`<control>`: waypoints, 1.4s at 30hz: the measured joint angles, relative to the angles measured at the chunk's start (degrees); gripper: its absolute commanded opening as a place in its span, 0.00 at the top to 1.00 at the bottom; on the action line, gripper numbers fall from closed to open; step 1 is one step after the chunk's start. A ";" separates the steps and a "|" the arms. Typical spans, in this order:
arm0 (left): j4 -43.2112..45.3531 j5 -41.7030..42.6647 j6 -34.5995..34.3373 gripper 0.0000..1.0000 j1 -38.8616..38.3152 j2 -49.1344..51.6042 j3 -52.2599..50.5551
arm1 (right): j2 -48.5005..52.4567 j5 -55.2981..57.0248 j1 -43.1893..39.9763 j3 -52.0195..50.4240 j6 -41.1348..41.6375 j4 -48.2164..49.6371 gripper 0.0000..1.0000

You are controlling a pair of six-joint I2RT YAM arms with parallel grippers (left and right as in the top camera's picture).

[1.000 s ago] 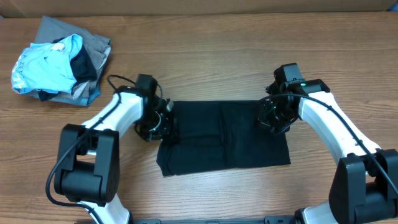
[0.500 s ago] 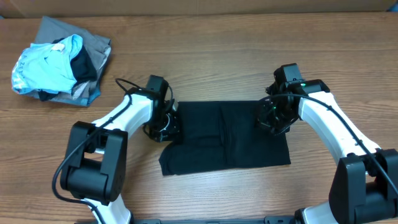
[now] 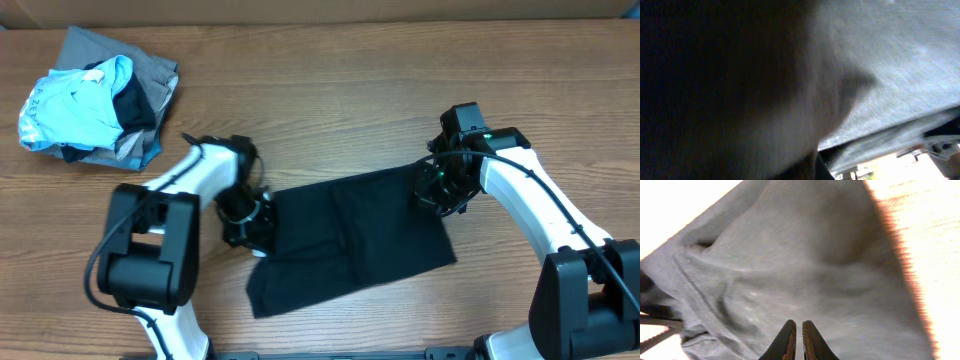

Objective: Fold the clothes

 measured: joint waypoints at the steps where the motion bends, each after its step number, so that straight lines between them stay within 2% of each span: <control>1: -2.67 -0.83 0.81 0.96 1.68 -0.07 2.16 | 0.00 0.02 0.00 0.00 -0.02 0.00 0.91; 6: -11.15 -6.75 2.75 0.96 5.33 -1.70 15.63 | 0.00 0.02 0.00 0.00 -0.02 -0.04 0.91; 10: -15.69 -8.50 2.71 0.96 4.63 -3.89 25.07 | 0.00 0.02 0.00 0.00 0.00 -0.09 0.91; 13: -15.74 -9.07 1.77 0.96 1.88 -5.27 29.92 | 0.00 0.00 0.00 0.00 0.00 -0.07 0.91; 22: -5.86 -10.80 -8.46 0.95 -18.62 -5.35 29.70 | 0.00 0.00 0.00 0.00 0.00 -0.07 0.91; 24: -3.76 -11.52 -10.78 0.90 -22.56 -5.35 28.33 | 0.00 0.02 0.00 0.00 0.09 -0.04 0.91; 26: -1.97 -11.76 -12.87 0.81 -25.38 -5.33 26.73 | 0.00 0.02 0.00 0.00 0.15 -0.09 0.91; 29: 0.61 -11.67 -15.78 0.72 -28.48 -4.81 24.74 | 0.00 0.02 0.00 0.00 0.17 -0.09 0.90; 34: 4.70 -10.64 -17.33 0.70 -32.00 -2.38 23.58 | 0.00 0.02 0.00 0.00 0.20 -0.11 0.89; 37: 5.53 -10.21 -18.05 0.76 -33.81 -0.96 23.52 | 0.00 0.37 0.00 0.00 0.46 -0.55 0.79; 42: 4.15 -10.03 -18.21 0.76 -34.51 -0.24 23.41 | 0.00 1.99 0.00 0.00 0.76 -1.99 0.73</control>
